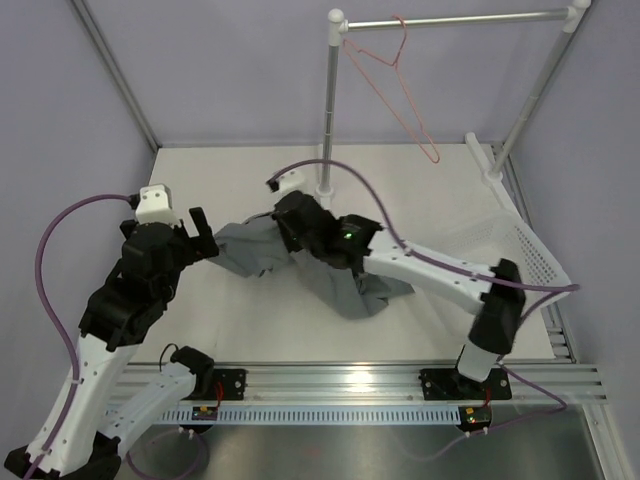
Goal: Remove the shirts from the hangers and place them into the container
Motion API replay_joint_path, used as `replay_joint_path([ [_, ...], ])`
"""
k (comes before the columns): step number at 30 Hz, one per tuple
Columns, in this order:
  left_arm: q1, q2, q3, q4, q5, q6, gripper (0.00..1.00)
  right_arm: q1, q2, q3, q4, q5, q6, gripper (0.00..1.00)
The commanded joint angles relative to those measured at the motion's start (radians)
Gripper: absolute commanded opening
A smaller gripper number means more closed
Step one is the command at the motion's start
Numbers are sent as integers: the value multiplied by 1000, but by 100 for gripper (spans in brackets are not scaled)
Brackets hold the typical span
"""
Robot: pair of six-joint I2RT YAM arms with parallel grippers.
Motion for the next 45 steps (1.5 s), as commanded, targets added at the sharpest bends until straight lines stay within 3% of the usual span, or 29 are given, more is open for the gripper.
replay_joint_path([
  [1,2,14,39,28,27,2,99,-45,-185,-168,15,156,127,0],
  [8,4,49,46,29,65,-10,99,-158,-282,-469,-42,173,340,0],
  [14,4,73,49,31,93,-24,99,-218,-204,-595,-36,112,452,0],
  [15,4,76,49,31,94,-25,99,-218,-187,-598,-36,109,455,4],
  [18,4,79,48,29,99,-24,99,-218,-132,-595,-7,83,423,20],
  [19,4,79,48,32,102,-24,99,-220,-124,-591,15,73,411,44],
  [21,4,79,45,29,104,-22,99,-218,-106,-585,24,64,386,72],
  [22,4,79,42,28,104,-22,99,-218,-103,-577,30,66,377,92],
  [23,4,77,40,29,104,-22,99,-220,-88,-571,27,72,366,99],
  [34,4,80,31,31,101,-5,99,-239,-24,-522,65,58,224,99],
  [42,4,89,28,31,98,4,99,-259,132,-439,41,-164,201,100],
  [45,4,83,32,31,84,16,99,-261,163,-437,29,-224,227,94],
])
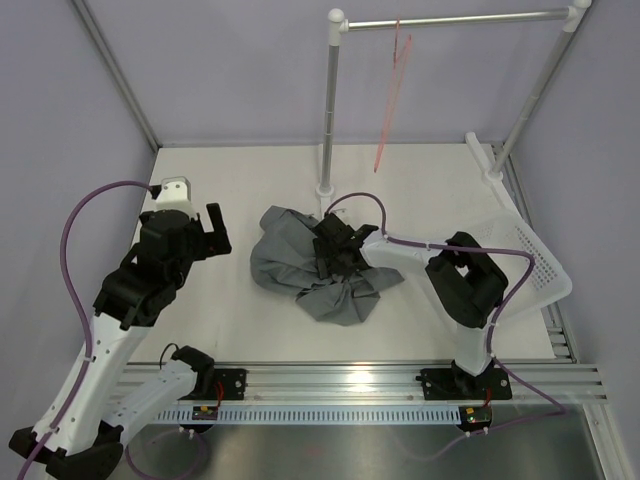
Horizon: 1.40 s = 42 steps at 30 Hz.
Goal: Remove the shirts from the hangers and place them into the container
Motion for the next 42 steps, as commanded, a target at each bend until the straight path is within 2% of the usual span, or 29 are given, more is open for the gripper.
replay_joint_path([
  [1,4,-8,21,30,-10,25,99,0,63,9,-19,-125,20,88],
  [4,4,-11,19,33,-17,29,99,0,71,7,-25,-143,24,71],
  [5,4,-13,19,32,-16,29,99,0,80,7,-23,-157,26,55],
  [7,4,-8,16,33,-14,29,99,0,91,4,-13,-177,32,40],
  [8,4,-7,16,32,-14,29,99,0,94,2,-10,-179,33,21],
  [10,4,-8,15,32,-13,29,99,0,90,-4,0,-166,35,3],
  [11,4,-8,16,33,-13,29,99,1,79,-4,0,-156,30,0],
  [14,4,-11,18,32,-17,32,99,1,-45,-19,40,-143,0,0],
  [17,4,-14,30,32,-22,34,99,1,-198,36,11,-102,-31,0],
  [23,4,-16,53,32,-20,34,99,0,-441,275,-137,38,-98,0],
  [32,4,-28,77,32,-30,43,99,0,-735,438,-240,205,-194,0],
  [39,4,-13,99,33,-17,45,99,0,-904,443,-306,392,-214,0],
  [42,4,2,110,33,-1,40,99,-2,-952,427,-368,577,-151,0],
])
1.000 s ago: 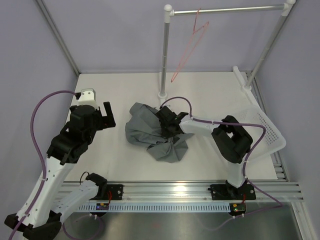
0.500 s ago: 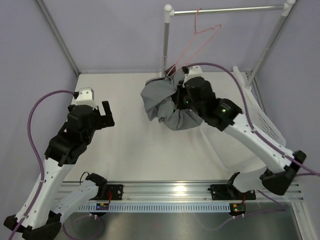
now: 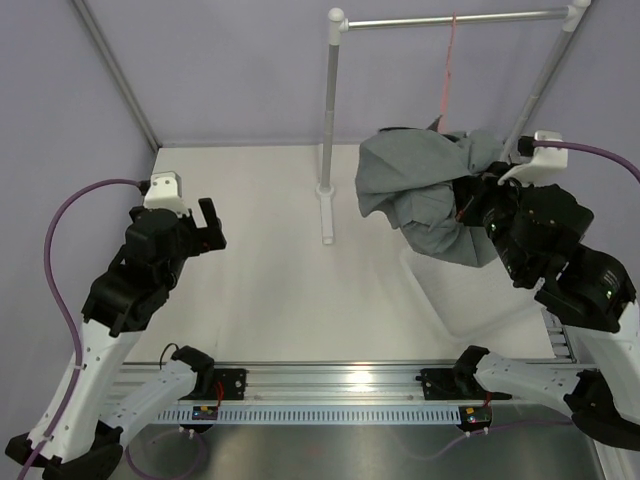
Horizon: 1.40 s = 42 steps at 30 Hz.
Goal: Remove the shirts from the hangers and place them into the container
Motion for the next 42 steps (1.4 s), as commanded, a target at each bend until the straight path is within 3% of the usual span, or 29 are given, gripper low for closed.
replay_joint_path([
  [1,4,20,52,33,14,4,99,-1,-55,-11,-56,261,48,0],
  [6,4,44,64,38,42,-8,99,-4,-126,-102,-230,437,284,0],
  [11,4,58,69,49,66,-11,99,-15,-164,-190,-423,484,503,0],
  [21,4,64,49,50,106,-19,99,-90,-173,-510,-424,381,752,0],
  [26,4,44,32,49,114,-23,99,-206,-210,-702,-326,315,794,0],
  [32,4,24,14,49,123,-26,99,-453,-206,-820,-142,72,663,0],
  [38,4,7,3,49,129,-29,99,-585,-100,-825,-24,-74,605,0],
  [42,4,0,-8,49,132,-37,99,-703,52,-825,51,-173,596,0],
])
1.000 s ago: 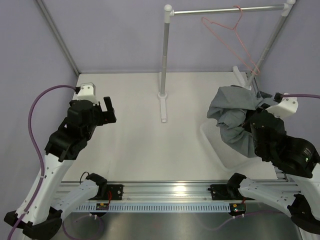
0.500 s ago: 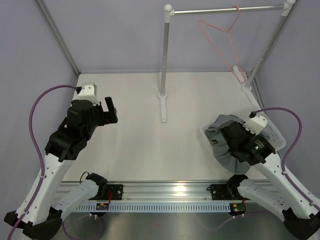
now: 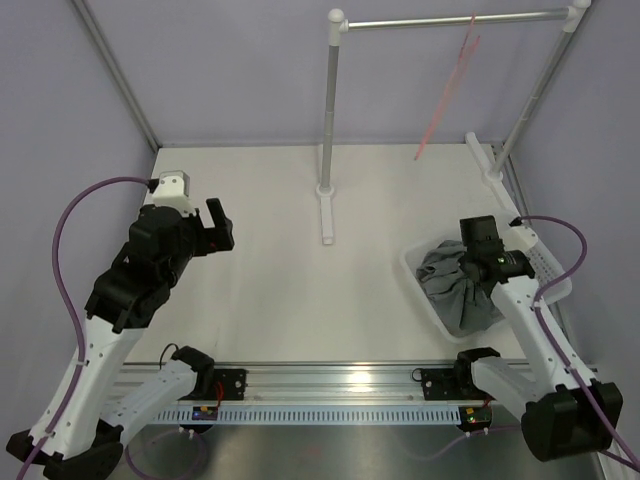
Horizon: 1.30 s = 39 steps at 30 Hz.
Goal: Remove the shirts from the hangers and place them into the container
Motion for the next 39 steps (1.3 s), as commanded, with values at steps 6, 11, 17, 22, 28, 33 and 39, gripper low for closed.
replay_joint_path([
  [6,4,-37,-23,33,6,-7,99,-140,262,-22,238,-266,-5,1],
  [11,4,-48,-27,33,-23,7,99,-161,393,0,276,-360,-7,8],
  [17,4,-34,-23,33,-37,16,99,-160,466,46,299,-392,-2,13],
  [22,4,-11,-9,41,-42,22,99,-160,495,73,378,-444,41,24],
  [28,4,-2,3,42,-45,22,99,-158,486,171,355,-420,-12,41],
  [33,4,-4,25,42,-45,21,99,-160,340,231,252,-366,-111,71],
  [39,4,5,54,41,-42,35,99,-158,132,332,107,-339,-261,91],
])
